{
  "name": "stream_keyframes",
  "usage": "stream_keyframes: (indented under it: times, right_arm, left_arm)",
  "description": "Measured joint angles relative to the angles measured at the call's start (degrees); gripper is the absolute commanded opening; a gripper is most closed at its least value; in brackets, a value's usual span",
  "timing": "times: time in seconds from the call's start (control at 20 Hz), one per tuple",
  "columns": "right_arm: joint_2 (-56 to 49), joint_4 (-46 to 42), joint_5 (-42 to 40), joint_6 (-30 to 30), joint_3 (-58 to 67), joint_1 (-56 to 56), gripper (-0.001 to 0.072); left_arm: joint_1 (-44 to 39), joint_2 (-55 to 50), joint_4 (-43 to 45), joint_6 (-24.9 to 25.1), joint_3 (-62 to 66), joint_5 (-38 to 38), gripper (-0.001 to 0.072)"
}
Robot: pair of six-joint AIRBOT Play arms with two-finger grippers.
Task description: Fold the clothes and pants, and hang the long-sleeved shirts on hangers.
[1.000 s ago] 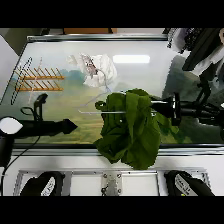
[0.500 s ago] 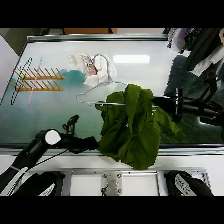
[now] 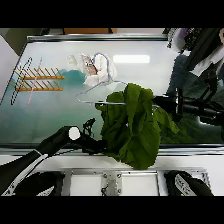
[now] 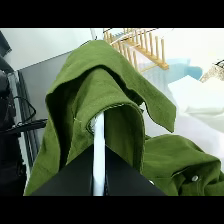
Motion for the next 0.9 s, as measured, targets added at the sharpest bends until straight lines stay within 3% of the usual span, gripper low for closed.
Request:
stream_keyframes:
  times: [0.3, 0.6, 0.9]
  right_arm:
    - [1.29, 0.04, 0.04, 1.33, 0.0, 0.0, 0.0013]
    - [2.56, 1.53, 0.2, 8.74, 0.02, 0.0, 0.0008]
    - [5.03, 0.92, 2.36, 13.77, 0.04, 0.0, 0.0008]
  left_arm:
    - [3.63, 1.07, 1.16, -0.17, 1.03, 2.03, 0.0016]
    - [19.08, 11.04, 7.54, -0.09, 1.14, -3.56, 0.0016]
    - [32.26, 16.41, 10.05, 3.41, 1.64, -7.34, 0.0016]
